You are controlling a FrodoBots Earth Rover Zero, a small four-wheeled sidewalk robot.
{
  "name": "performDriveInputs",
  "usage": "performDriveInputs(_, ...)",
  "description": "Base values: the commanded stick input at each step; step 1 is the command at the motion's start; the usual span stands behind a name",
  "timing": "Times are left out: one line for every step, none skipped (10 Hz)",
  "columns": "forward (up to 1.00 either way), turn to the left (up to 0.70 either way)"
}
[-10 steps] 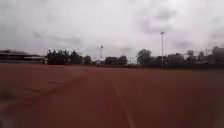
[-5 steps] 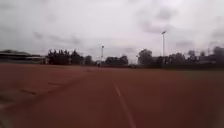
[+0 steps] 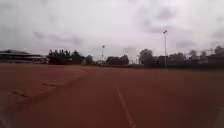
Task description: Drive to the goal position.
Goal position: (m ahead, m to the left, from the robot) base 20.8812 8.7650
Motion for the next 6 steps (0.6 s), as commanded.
performDriveInputs(0.5,0.0)
performDriveInputs(0.5,0.0)
performDriveInputs(0.5,0.0)
performDriveInputs(0.5,0.0)
performDriveInputs(0.5,0.0)
performDriveInputs(0.5,0.0)
